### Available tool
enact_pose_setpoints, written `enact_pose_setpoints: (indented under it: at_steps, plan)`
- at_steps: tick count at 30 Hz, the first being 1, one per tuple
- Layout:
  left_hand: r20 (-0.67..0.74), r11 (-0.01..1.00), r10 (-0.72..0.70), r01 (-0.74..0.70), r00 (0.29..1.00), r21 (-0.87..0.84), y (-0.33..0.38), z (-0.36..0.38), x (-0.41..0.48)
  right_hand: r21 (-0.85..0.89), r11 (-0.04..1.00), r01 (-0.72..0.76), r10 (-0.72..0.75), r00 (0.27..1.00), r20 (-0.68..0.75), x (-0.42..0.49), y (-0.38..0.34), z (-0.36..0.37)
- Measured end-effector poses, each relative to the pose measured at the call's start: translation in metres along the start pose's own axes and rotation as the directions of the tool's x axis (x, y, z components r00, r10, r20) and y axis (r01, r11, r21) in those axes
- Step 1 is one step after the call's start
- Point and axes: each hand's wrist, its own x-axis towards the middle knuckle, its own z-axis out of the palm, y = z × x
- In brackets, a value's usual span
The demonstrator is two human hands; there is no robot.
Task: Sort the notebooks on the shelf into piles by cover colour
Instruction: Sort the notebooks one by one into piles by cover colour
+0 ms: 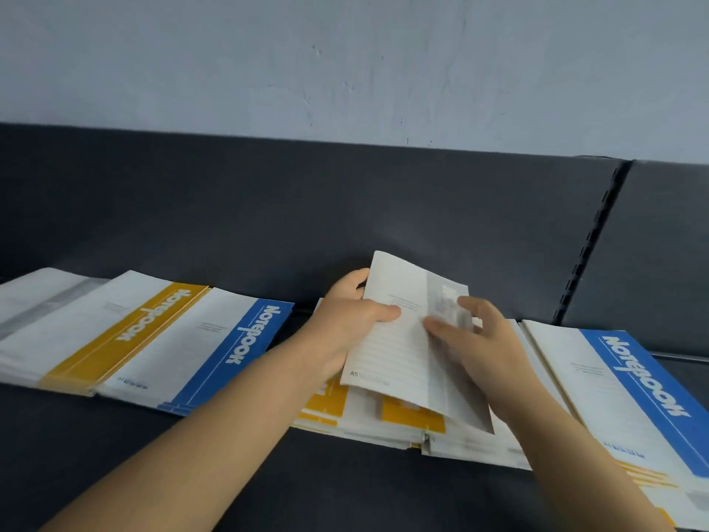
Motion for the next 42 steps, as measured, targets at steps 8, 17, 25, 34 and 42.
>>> enact_pose_setpoints:
  at_steps: [8, 17, 25, 34, 42]
  plan:
    - [0.014, 0.918, 0.054, -0.055, 0.998, 0.392, 0.009, -0.150, -0.013, -0.125, 0.983, 0.138, -0.114, 0.976, 0.183, -0.024, -0.084, 0.106]
    - [0.043, 0.712, 0.110, -0.109, 0.993, 0.694, 0.001, -0.393, -0.019, -0.137, 0.958, 0.251, -0.197, 0.927, 0.320, -0.054, -0.197, 0.341]
    - [0.043, 0.414, 0.028, -0.051, 0.999, 0.909, -0.045, -0.508, 0.012, -0.607, 0.690, 0.393, -0.195, 0.909, 0.368, -0.045, -0.219, 0.474]
    - [0.151, -0.026, -0.015, -0.151, 0.988, 0.988, -0.079, -0.529, 0.019, -0.872, 0.181, 0.454, -0.145, 0.890, 0.433, -0.050, -0.209, 0.511]
    - [0.161, -0.151, 0.139, -0.140, 0.977, 0.979, -0.028, -0.459, -0.001, -0.926, 0.262, 0.272, -0.165, 0.958, 0.235, -0.043, -0.199, 0.406]
